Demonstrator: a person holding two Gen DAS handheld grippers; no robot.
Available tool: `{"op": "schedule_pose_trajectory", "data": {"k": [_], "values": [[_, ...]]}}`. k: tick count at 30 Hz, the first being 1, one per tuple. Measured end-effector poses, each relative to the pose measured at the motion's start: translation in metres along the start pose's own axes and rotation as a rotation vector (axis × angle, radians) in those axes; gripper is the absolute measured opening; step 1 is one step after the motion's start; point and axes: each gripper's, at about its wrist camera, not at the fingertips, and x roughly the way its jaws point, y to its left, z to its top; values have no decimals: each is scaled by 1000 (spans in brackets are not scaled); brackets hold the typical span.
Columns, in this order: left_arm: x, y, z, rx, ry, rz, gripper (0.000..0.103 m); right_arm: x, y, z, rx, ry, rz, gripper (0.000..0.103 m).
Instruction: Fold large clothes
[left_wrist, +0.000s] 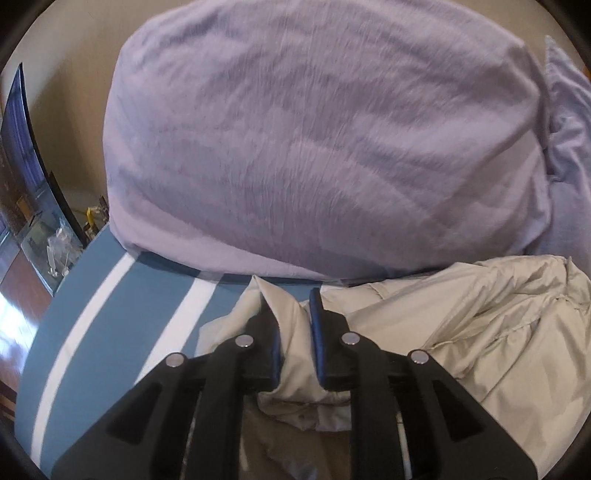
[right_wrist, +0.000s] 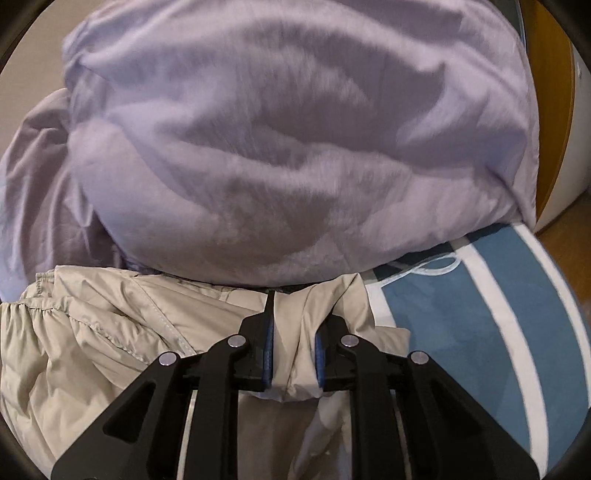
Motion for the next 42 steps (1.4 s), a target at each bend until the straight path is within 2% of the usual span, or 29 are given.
{"op": "schedule_pose_trajectory", "data": {"k": [5, 8, 11, 13, 14, 15, 16, 19, 23, 24, 32, 35, 38, 39, 41, 42], "values": [[12, -7, -1, 8, -9, 30, 19, 17, -6, -2, 38, 33, 4, 23], [17, -12, -2, 16, -4, 48, 24, 22, -11, -4, 58, 58, 19, 25], [18, -10, 0, 12, 13, 31, 32, 18, -18, -4, 86, 77, 42, 30], [12, -5, 2, -5, 23, 1, 55, 8, -22, -3, 115, 81, 59, 43], [8, -2, 3, -10, 15, 2, 62, 2, -25, -3, 128, 77, 67, 48], [0, 1, 4, -11, -8, 24, 80, -3, -26, 0, 135, 68, 68, 60], [-5, 3, 5, -10, -25, 42, 91, -13, -27, 1, 135, 44, 56, 70], [-28, 11, 8, 5, -74, 44, 91, -43, -24, 2, 105, -14, 37, 71], [-48, 11, 2, 8, -74, -3, 91, -68, 7, -4, 40, -22, 91, 71], [-52, 8, -2, 6, -99, -3, 91, -71, 14, -6, 24, -18, 103, 71], [-73, -36, -34, 105, -65, -98, 91, -71, 123, -34, -130, 90, 256, 71], [-80, -52, -44, 145, -70, -120, 91, -66, 153, -48, -197, 116, 254, 71], [-85, -61, -50, 180, -82, -126, 91, -55, 176, -63, -264, 139, 202, 71], [-87, -64, -52, 187, -84, -129, 92, -51, 179, -66, -274, 144, 186, 70], [-89, -67, -54, 196, -86, -137, 92, -38, 179, -72, -284, 160, 165, 57], [-89, -67, -55, 197, -85, -140, 92, -31, 180, -74, -281, 173, 174, 46]]}}
